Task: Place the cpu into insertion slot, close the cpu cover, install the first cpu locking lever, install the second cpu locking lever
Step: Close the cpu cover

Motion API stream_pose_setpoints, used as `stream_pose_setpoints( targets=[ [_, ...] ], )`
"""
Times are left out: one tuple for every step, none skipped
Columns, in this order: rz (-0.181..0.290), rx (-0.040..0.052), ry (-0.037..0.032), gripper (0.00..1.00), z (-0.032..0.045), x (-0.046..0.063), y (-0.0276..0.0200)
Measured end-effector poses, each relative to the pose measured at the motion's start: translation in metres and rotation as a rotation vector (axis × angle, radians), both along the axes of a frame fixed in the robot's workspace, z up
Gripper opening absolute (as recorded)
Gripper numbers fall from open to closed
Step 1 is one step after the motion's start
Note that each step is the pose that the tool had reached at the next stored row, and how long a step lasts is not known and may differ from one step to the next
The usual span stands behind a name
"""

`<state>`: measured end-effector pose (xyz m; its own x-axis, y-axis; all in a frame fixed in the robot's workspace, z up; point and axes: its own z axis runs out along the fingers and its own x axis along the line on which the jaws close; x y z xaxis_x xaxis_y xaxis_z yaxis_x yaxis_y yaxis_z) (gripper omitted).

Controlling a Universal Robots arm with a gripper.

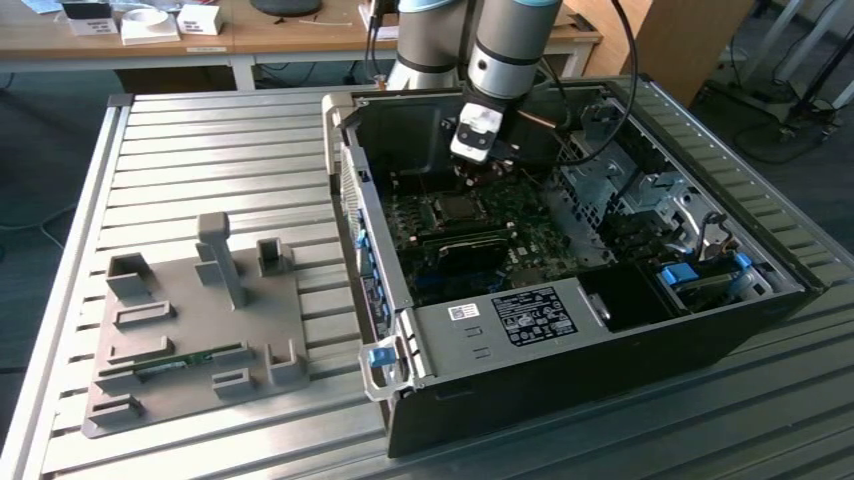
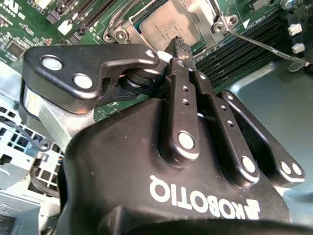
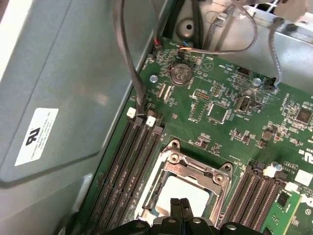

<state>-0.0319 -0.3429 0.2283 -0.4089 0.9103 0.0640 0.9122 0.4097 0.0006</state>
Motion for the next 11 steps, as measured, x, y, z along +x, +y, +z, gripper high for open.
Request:
stream_pose_setpoints(
  targets=[
    [0.014, 0.0, 0.0, 0.11, 0.0, 0.0, 0.0],
    [0.028, -0.0001, 0.0, 0.11, 0.0, 0.0, 0.0],
    [0.042, 0.0, 0.0, 0.11, 0.0, 0.0, 0.0],
    [0.057, 0.0, 0.0, 0.11, 0.0, 0.0, 0.0],
    [0.072, 0.0003, 0.0, 0.11, -0.0001, 0.0, 0.0],
    [0.086, 0.0012, 0.0, 0.11, -0.0001, 0.0, 0.0],
    [0.098, 0.0024, -0.0001, 0.11, -0.0001, 0.0, 0.0],
    [0.109, 0.0032, -0.0001, 0.11, -0.0001, 0.0, 0.0],
    [0.12, 0.004, -0.0002, 0.11, -0.0001, 0.0, 0.0],
    [0.132, 0.0048, -0.0002, 0.11, 0.0, 0.0, 0.0],
    [0.144, 0.0056, -0.0002, 0.11, -0.0001, 0.0, 0.0]
  ],
)
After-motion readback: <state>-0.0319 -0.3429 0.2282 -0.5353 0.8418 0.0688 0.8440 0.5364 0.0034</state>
